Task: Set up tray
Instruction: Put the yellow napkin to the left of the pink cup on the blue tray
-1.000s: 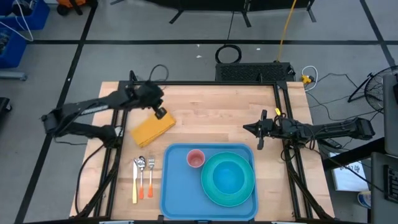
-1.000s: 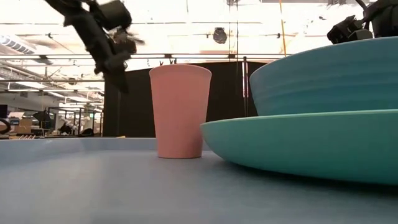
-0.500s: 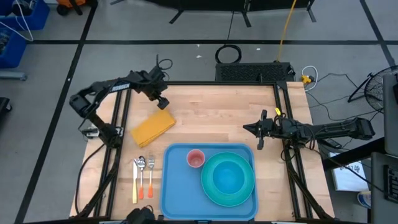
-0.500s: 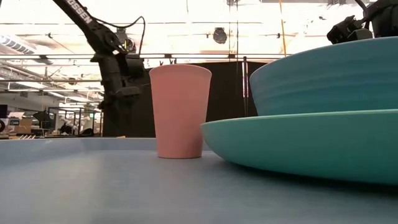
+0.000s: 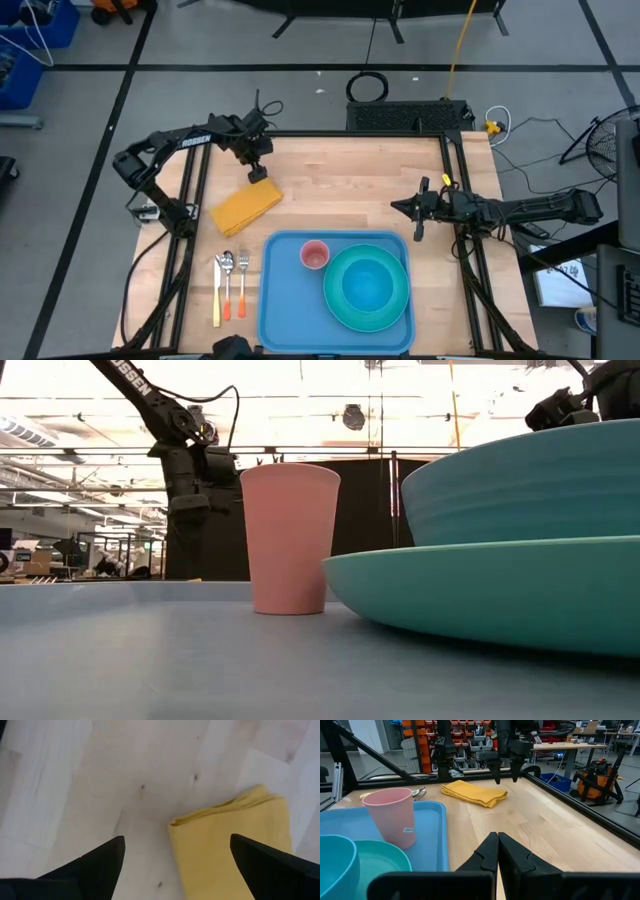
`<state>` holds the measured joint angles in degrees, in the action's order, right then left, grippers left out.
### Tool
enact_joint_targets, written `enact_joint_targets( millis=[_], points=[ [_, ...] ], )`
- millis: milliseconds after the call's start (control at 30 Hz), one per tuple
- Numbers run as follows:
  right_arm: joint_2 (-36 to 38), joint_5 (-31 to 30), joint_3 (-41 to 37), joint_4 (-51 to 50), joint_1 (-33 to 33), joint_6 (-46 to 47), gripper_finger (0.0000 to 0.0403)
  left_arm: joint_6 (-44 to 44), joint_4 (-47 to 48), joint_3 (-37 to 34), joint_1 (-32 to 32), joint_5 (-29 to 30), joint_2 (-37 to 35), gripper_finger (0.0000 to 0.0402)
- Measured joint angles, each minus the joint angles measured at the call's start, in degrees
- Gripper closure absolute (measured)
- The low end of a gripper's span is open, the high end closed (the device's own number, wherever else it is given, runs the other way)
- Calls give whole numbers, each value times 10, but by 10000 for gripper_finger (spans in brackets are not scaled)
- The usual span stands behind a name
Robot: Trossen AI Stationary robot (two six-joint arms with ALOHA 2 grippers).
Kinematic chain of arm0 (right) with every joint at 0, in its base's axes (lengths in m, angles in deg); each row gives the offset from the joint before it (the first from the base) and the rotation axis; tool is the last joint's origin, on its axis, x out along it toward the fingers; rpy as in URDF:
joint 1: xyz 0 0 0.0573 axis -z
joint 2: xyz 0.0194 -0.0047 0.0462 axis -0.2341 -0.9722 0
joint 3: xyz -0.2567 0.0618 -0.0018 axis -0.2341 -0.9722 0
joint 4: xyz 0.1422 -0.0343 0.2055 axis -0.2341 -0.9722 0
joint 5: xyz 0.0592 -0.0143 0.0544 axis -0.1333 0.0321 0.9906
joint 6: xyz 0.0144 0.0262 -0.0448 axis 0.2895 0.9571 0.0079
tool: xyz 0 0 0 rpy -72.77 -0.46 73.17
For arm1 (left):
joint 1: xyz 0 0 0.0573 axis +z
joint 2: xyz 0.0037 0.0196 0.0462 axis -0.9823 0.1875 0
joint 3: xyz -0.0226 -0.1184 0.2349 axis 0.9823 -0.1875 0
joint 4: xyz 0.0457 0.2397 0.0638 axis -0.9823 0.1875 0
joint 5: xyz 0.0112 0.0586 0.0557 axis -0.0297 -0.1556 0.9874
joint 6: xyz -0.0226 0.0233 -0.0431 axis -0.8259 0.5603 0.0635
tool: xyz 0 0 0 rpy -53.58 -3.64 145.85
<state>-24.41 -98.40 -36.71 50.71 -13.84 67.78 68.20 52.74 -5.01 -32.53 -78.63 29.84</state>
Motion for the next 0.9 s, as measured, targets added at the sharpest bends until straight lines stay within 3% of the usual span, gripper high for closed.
enact_joint_targets(
  millis=[433, 633, 767, 900],
  points=[
    [0, 0, 0, -1, 0, -1, 403, 39, -15, 4, 4, 5, 110, 41],
    [0, 0, 0, -1, 0, -7, 403, 40, -17, 4, 3, 11, 121, 48],
    [0, 0, 0, 4, 10, -8, 403, 30, -17, 3, -2, 20, 121, 101],
    [0, 0, 0, 8, 19, -8, 403, 20, -18, 3, -11, 31, 122, 201]
  ],
)
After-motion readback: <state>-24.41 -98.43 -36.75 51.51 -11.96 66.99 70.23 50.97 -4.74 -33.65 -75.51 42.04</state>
